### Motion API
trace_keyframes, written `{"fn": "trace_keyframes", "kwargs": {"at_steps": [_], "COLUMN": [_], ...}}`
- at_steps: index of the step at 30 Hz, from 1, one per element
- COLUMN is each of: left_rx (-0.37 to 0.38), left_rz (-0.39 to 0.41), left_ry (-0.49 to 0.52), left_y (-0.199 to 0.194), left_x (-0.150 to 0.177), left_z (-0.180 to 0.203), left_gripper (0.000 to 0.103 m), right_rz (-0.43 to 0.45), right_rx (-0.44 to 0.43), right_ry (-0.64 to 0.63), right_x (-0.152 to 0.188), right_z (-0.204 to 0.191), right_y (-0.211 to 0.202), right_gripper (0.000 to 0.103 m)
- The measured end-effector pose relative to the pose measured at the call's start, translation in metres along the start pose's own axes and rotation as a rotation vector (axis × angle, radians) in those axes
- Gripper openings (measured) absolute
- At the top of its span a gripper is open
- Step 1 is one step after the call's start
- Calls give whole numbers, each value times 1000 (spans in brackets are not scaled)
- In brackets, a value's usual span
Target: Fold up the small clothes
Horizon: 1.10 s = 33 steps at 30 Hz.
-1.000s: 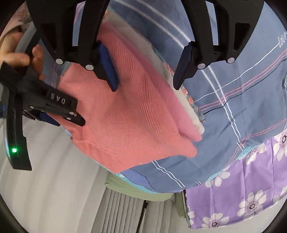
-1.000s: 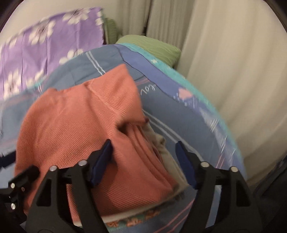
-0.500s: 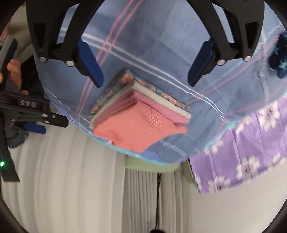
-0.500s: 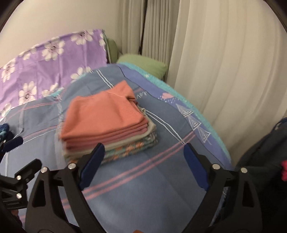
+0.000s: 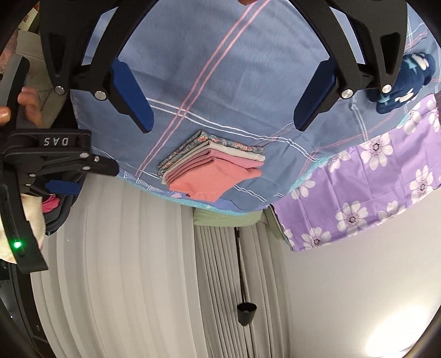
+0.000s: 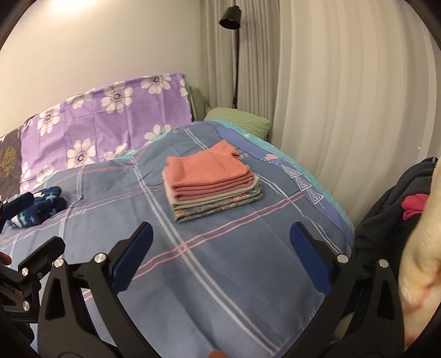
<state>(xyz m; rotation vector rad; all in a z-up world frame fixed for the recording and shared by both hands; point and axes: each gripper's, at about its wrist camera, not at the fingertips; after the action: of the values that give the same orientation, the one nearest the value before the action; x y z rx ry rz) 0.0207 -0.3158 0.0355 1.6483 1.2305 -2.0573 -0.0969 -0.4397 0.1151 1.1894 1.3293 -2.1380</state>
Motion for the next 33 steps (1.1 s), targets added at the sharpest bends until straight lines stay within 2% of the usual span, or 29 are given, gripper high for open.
{"fn": "trace_keyframes", "kwargs": {"at_steps": [6,10,15,21,26,33], "left_rx": [-32,-81,-65,-63,-109,-110], "left_rz": [18,8,15,34,46,51], "left_ry": [20,19,-19,-36,-111,-146], "left_y": [-40,-58,-80,-95,-105,-113], "left_x": [13,17,20,25,29,32], "left_z": [-4,-8,-14,-23,-44,-63], "left_gripper": [102,102,102,102,102,102], "right_rz": [18,35,28,32,63,85], "right_rx": [-29,-1,17,27,32,41], "right_ry": [-27,-60,-96,-95,-133,-191], "right_x": [9,16,24,27,25,20], "right_z": [-23,-36,-46,-55,-74,-101], "right_y": [-31,-50,-61,-79,-92,-99], "right_gripper": [101,101,101,101,101,101]}}
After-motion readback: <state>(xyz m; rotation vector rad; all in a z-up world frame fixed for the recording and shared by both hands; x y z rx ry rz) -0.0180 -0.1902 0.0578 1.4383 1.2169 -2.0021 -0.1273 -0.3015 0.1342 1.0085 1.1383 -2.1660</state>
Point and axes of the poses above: each gripper's, at about its wrist camera, not at the fingertips, and y roughly the way its jaws point, z to its right, x to its underside, and after that the axes turned 14 degrees about -y, right-handed
